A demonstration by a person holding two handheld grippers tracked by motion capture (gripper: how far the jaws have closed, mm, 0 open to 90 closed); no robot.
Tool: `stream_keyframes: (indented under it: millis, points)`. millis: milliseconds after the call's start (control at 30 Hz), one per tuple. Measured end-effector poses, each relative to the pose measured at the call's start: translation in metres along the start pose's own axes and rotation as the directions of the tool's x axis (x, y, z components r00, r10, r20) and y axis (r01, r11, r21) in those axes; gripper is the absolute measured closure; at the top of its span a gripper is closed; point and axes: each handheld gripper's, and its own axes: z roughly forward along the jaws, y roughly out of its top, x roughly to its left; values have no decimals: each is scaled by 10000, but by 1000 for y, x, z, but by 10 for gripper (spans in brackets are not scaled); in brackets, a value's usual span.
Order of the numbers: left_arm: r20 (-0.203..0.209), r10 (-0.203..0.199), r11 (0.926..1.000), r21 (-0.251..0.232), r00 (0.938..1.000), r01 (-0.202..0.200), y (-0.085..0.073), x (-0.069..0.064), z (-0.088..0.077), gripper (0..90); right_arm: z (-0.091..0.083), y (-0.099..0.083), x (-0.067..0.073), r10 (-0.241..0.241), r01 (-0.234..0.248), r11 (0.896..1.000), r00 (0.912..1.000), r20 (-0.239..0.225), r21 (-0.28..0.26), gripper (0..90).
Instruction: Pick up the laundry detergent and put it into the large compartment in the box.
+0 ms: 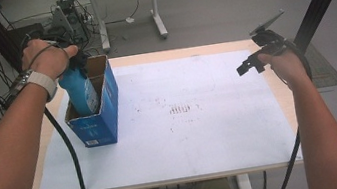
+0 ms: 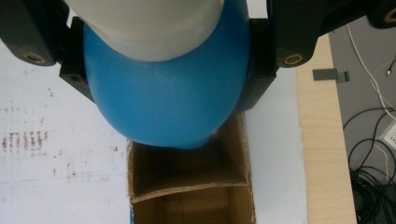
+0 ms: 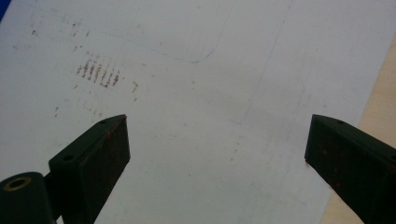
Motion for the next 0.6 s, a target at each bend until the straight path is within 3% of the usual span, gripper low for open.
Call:
stream_keyframes:
  millis: [600]
  points:
    - [12, 153, 9998, 100, 9999, -153, 1, 2, 46, 382, 7, -5, -6, 239, -239, 9997, 9997, 2, 90, 65]
